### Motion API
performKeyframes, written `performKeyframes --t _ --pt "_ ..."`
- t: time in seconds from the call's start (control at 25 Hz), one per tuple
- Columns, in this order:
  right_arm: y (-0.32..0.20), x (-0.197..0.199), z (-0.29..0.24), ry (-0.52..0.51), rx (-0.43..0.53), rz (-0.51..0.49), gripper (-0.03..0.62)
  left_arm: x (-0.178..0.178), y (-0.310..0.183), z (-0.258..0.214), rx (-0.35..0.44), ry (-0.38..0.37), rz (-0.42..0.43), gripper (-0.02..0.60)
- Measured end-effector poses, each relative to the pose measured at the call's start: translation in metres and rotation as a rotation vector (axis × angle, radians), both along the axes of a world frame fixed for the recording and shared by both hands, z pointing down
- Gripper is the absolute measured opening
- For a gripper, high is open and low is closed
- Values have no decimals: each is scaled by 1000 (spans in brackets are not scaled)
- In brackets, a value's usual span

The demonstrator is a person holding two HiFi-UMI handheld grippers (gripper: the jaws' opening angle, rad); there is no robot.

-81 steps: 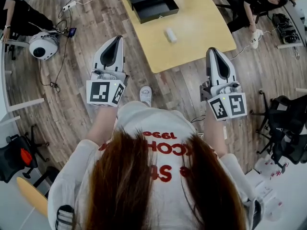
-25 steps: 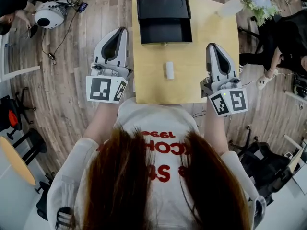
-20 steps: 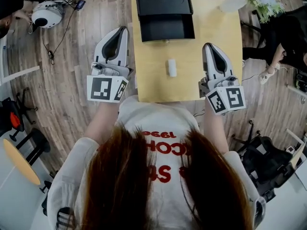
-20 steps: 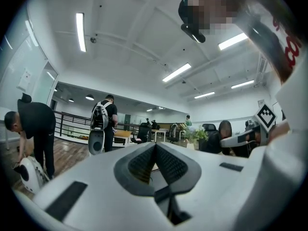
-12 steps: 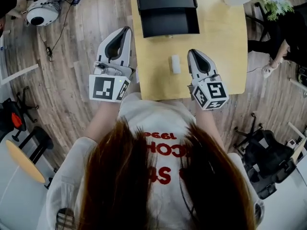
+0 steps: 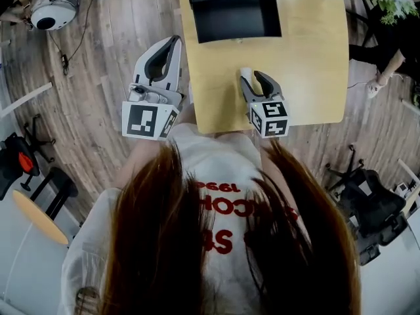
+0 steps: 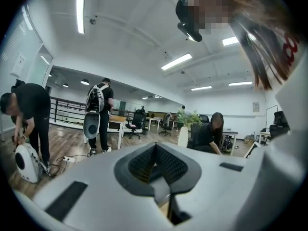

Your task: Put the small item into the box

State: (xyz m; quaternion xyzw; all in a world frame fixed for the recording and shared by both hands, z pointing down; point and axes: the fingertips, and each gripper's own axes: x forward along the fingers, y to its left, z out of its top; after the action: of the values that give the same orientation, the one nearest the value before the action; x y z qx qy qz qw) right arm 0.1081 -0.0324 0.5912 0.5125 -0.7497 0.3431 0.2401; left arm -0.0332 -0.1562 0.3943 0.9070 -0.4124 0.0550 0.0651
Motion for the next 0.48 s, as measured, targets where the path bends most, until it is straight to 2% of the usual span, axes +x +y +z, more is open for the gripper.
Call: performKeyframes --t 0.12,0.2,0.28,0.48 --pt "4 -3 12 16 -42 -13 192 0 0 2 -6 -5 2 7" --pt "4 -3 13 6 -40 -5 150 -1 1 3 -7 -9 2 8" --pt "0 -1 5 -10 -2 10 131 -3 1 4 -7 -14 0 8" --pt "-18 5 -27 -23 106 42 128 -8 -5 -1 10 -13 -7 8"
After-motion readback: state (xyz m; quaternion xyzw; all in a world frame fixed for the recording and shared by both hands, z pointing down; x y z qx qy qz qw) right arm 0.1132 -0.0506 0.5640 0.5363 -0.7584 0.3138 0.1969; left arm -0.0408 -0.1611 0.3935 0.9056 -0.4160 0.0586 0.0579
